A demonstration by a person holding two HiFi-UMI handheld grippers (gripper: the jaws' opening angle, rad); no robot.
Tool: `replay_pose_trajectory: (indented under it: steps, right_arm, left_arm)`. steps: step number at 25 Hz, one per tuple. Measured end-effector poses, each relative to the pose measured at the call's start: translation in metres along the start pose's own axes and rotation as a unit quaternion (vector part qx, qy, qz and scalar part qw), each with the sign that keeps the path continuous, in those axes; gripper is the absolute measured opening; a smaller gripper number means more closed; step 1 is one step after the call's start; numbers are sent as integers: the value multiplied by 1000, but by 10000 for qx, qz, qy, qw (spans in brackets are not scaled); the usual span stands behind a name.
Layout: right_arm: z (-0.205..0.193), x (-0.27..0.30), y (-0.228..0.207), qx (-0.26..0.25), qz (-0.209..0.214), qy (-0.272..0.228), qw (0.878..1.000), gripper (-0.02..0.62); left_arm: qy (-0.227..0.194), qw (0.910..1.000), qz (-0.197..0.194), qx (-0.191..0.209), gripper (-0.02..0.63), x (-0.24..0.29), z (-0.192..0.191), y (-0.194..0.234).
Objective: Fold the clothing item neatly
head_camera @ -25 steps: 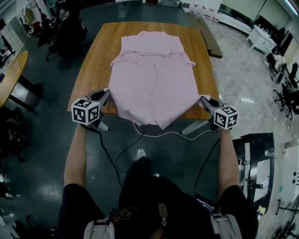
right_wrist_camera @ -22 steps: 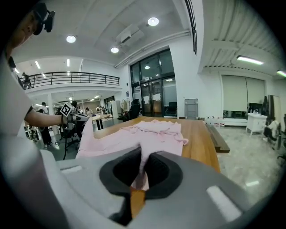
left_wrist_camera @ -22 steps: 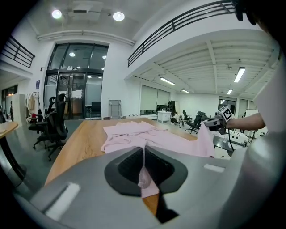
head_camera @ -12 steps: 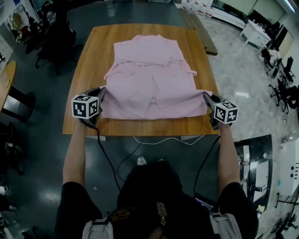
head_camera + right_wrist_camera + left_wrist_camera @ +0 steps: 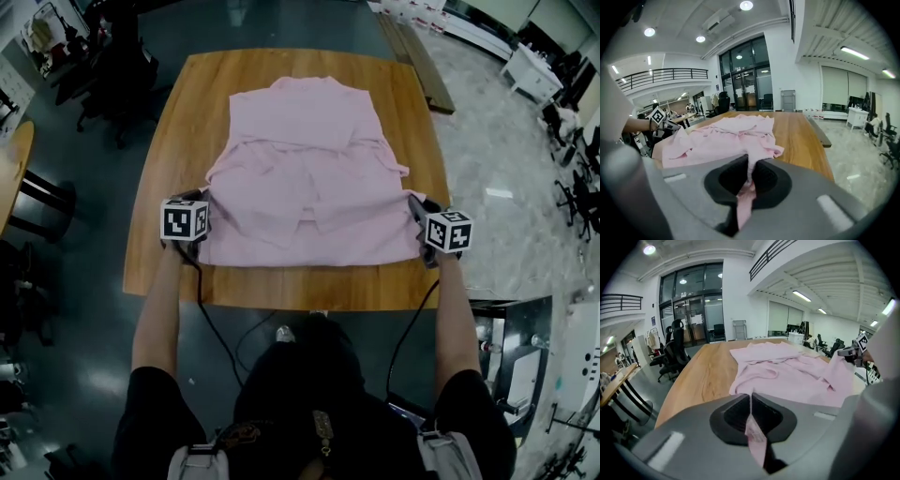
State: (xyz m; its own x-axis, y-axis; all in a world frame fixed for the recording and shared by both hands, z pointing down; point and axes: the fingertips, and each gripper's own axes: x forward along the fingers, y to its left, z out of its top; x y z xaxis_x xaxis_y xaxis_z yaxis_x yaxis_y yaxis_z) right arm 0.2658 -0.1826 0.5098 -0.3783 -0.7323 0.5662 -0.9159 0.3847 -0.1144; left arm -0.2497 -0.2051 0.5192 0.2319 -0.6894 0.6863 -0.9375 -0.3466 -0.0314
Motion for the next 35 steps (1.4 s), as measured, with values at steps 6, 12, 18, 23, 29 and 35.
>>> replay_pose_trajectory:
  steps: [6,12,18,23,29,35]
  right_arm:
    - [-27,54,-27,-190,-119,837,9962,9]
    - [-48,78,-34,-261,-190,1373,9900,11]
    - [-44,70,-37,-31,-234,1180,9927,74]
    - [-37,32,-44,26,-709,881,9936,181]
    - [-43,-21,-20,158,-875,580,9943,181]
    - [-88,-50,20,293,-733,684,9945,181]
  left_arm:
    - [680,9965,393,275,14,40,-20,9]
    - [1289,9897,493,393,15,69,-41,15]
    - [1113,9922,553,74,177,55,-41,23]
    - [816,9954,497,92,204,19,-46,21]
    - [738,9971,80,146,204,-23,-79,-2]
    - [745,9962,-429,136,268,-46,-115,-31]
